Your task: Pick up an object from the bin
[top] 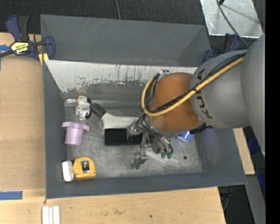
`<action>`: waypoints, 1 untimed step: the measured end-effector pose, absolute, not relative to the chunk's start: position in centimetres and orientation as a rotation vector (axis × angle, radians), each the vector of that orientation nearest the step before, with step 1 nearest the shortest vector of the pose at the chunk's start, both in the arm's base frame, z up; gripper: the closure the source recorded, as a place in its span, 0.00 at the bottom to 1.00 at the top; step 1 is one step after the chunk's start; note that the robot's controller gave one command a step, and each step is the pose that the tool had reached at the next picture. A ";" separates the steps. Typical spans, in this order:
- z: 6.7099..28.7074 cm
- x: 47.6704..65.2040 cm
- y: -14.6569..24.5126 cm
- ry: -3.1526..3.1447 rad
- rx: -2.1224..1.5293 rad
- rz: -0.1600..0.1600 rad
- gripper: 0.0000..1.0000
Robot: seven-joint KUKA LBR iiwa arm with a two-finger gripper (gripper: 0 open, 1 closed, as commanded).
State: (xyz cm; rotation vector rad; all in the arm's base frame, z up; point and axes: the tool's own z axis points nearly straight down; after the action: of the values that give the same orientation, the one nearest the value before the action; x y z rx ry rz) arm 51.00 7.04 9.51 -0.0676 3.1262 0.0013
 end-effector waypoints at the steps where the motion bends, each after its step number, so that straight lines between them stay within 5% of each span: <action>1: 9.2 50.9 7.7 3.138 -0.032 -0.003 0.00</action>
Offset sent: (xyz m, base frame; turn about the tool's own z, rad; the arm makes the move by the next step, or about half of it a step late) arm 0.0006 0.0220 -0.0251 0.0275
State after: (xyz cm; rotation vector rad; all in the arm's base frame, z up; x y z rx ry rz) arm 50.89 7.65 9.22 -0.0319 3.1380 -0.0025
